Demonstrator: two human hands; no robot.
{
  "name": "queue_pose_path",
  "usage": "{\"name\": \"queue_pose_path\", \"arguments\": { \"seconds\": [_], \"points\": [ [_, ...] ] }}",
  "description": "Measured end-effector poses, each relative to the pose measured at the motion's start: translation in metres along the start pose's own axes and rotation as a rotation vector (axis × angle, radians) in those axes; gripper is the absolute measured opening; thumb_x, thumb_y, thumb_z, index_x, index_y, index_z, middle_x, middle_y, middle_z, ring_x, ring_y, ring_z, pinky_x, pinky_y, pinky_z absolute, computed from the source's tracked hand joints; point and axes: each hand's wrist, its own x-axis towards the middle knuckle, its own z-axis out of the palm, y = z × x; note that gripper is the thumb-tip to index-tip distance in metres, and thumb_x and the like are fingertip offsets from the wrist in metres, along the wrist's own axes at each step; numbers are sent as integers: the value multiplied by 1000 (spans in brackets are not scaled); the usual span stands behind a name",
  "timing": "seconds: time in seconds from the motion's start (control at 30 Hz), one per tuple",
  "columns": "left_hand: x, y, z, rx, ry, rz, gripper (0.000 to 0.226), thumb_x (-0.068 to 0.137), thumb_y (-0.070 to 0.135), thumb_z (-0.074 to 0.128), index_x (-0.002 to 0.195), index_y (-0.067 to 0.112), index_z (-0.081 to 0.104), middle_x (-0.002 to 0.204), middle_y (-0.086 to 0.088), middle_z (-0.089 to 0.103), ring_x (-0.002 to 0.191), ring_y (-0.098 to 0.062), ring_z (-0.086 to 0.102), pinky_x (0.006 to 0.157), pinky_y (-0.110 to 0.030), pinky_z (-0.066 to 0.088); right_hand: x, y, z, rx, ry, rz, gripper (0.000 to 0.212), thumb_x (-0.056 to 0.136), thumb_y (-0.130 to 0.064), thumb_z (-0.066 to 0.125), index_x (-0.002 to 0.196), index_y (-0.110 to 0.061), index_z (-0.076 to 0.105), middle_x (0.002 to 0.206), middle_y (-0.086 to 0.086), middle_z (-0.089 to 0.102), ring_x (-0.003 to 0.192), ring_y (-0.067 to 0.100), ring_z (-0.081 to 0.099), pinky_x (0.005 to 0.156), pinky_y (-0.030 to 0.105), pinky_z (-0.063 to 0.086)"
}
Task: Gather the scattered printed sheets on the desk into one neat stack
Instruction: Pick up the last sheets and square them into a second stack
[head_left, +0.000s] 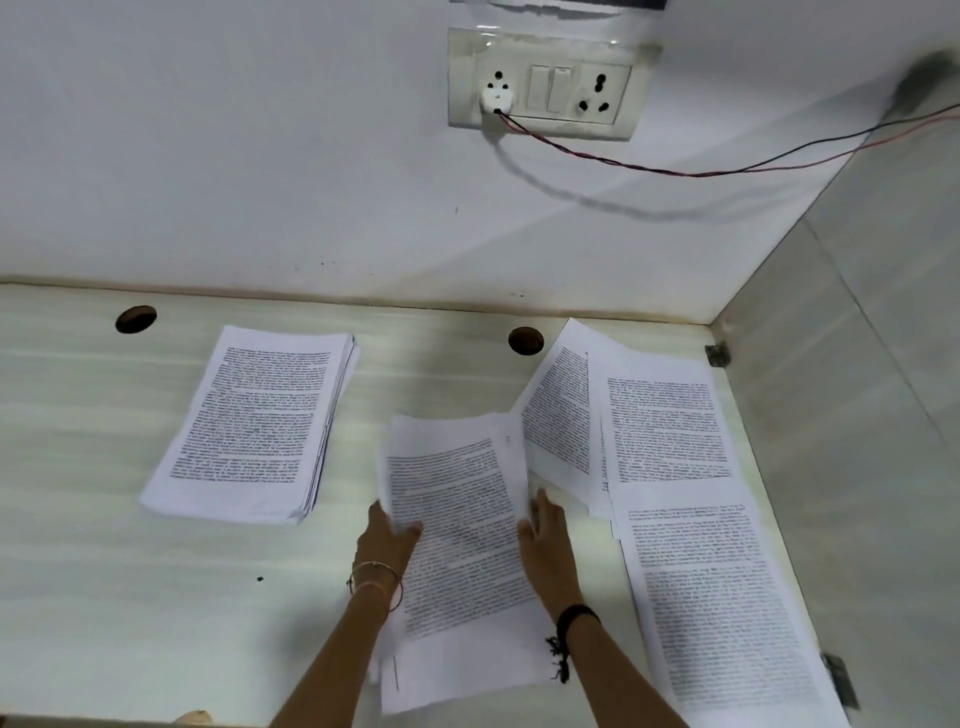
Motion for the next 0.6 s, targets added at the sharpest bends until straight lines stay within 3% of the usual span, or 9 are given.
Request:
{"name": "queue_pose_path", "arguments": {
  "seconds": [0.07, 0.17, 0.23, 0.33, 0.37, 0.43, 0.5, 0.57, 0.6],
  "points": [
    [4, -10, -2, -204, -112, -96, 71, 59, 31, 81, 117, -1, 56, 114, -18, 64, 104, -34, 63, 91, -40, 52, -2, 2, -2, 15, 49, 36, 56, 99, -13, 41, 150, -9, 18, 147, 9, 32, 133, 22, 39, 108, 30, 33],
    [-3, -13, 4, -387, -277, -160, 63, 74, 0, 71, 130, -6, 44, 127, -22, 56, 113, -34, 57, 97, -41, 49, -6, 3, -6, -19, -65, 14, 51, 98, -18, 43, 147, -13, 28, 141, 7, 40, 132, 24, 41, 109, 31, 33],
    [-14, -9, 8, -446, -329, -108, 51, 79, -6, 63, 128, -3, 48, 122, -23, 60, 110, -35, 59, 97, -42, 48, -8, 7, -14, 4, -58, -2, 52, 95, -27, 51, 144, -19, 35, 135, 6, 47, 129, 25, 44, 107, 33, 38],
    [-33, 15, 9, -546, -423, -10, 39, 68, 4, 71, 106, 9, 63, 100, -12, 70, 92, -30, 65, 71, -29, 58, -11, 15, -44, 105, -24, 45, 61, 91, -31, 58, 144, -20, 30, 119, 7, 57, 110, 25, 57, 86, 27, 46],
    [-38, 24, 10, -547, -441, 22, 44, 63, 12, 73, 105, 10, 64, 100, -10, 71, 93, -29, 66, 71, -29, 58, -13, 17, -56, 169, -63, 77, 62, 88, -33, 63, 142, -20, 33, 112, 2, 59, 104, 21, 59, 81, 23, 45],
    [-45, 41, 23, -539, -507, 61, 59, 56, 21, 75, 112, 7, 62, 106, -14, 70, 97, -32, 66, 75, -35, 58, -13, 29, -82, 273, -98, 102, 55, 77, -43, 73, 124, -22, 53, 114, -7, 63, 111, 18, 60, 81, 16, 47],
    [-54, 55, 47, -528, -530, 41, 59, 58, 16, 72, 114, 1, 59, 106, -19, 67, 91, -31, 67, 70, -34, 59, -13, 41, -108, 257, -13, 83, 33, 81, -34, 72, 111, -24, 62, 109, -4, 69, 106, 22, 64, 70, 8, 47],
    [-68, 63, 83, -499, -531, 13, 58, 55, 10, 68, 112, 0, 59, 100, -17, 67, 81, -25, 67, 67, -32, 59, -15, 52, -135, 157, 120, 96, 34, 90, -23, 63, 122, -16, 59, 114, -2, 65, 96, 18, 61, 61, 1, 41],
    [-74, 64, 102, -478, -524, 2, 63, 50, 10, 69, 111, -1, 58, 99, -16, 66, 82, -25, 66, 73, -35, 58, -17, 57, -150, 94, 182, 113, 37, 92, -21, 59, 128, -13, 54, 114, -2, 61, 95, 18, 59, 60, 0, 38]
  ]
}}
